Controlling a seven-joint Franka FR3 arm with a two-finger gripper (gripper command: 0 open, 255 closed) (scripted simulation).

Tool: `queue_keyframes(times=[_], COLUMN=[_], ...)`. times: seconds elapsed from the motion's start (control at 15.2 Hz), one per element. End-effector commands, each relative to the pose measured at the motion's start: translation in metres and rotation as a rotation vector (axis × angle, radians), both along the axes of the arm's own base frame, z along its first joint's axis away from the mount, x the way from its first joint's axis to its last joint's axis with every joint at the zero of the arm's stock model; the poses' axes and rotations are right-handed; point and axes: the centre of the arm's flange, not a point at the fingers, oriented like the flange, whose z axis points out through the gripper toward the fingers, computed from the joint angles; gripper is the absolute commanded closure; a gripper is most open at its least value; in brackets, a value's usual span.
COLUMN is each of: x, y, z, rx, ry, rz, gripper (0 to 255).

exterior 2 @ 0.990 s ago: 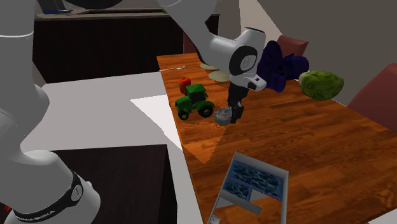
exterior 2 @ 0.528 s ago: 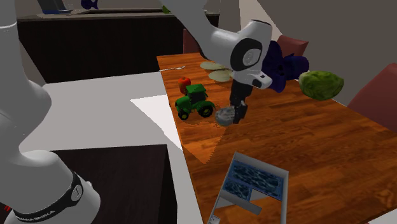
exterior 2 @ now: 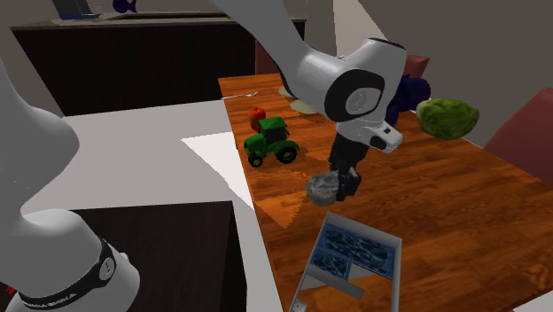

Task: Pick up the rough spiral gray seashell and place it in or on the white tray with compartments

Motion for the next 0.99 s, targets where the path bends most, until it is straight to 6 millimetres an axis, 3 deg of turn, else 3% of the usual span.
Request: queue_keyframes(times=[0.0,0.92], x=[-0.001,0.000], y=[-0.026,-0.213], z=[-0.001,-0.010], rx=[0.000,0.000], ry=[0.000,0.000], rz=[0.002,0.002], gripper=[255,255])
